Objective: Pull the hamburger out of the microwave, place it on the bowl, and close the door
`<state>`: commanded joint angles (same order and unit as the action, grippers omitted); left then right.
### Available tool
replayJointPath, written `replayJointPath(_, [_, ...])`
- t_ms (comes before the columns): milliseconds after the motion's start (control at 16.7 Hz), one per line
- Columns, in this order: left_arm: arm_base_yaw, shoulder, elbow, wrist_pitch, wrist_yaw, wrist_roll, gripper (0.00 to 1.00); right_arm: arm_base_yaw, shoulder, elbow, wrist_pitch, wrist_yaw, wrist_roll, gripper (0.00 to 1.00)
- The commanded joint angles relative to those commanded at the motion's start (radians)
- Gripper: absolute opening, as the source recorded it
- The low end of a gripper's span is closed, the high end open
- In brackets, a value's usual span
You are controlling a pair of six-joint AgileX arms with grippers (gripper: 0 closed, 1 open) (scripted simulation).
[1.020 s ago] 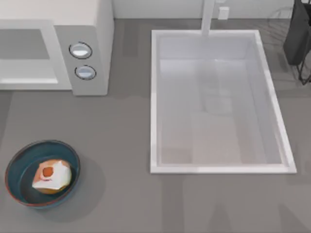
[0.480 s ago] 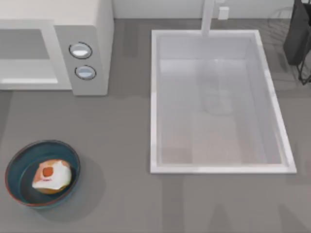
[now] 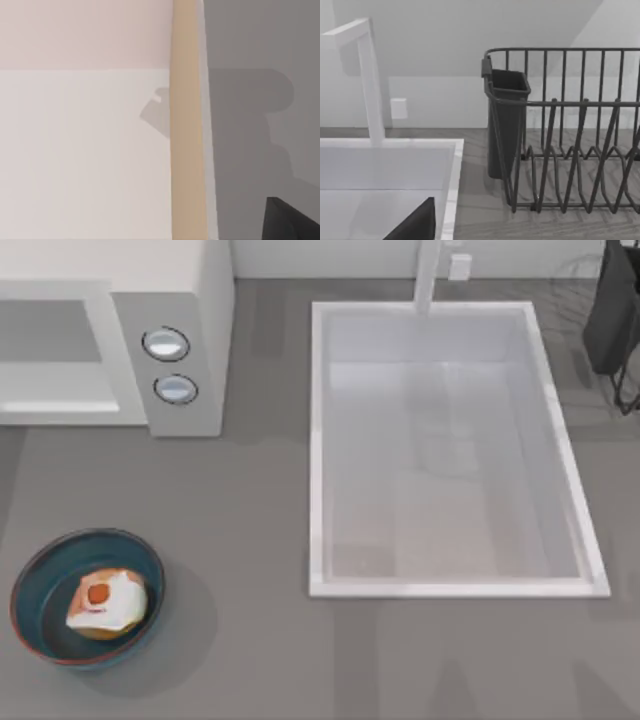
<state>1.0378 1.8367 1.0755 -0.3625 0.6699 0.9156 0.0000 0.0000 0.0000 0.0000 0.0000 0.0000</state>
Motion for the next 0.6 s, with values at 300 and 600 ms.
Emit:
replayJointPath(300, [-0.063, -0.107, -0.118, 0.059, -0.032, -0.068, 0.0, 0.0, 0.0, 0.0, 0.0, 0.0, 0.0, 1.0])
replayJointPath(600, [-0.168, -0.288, -0.347, 0.161, -0.084, -0.183, 0.0, 0.0, 0.0, 0.0, 0.0, 0.0, 0.0, 1.0])
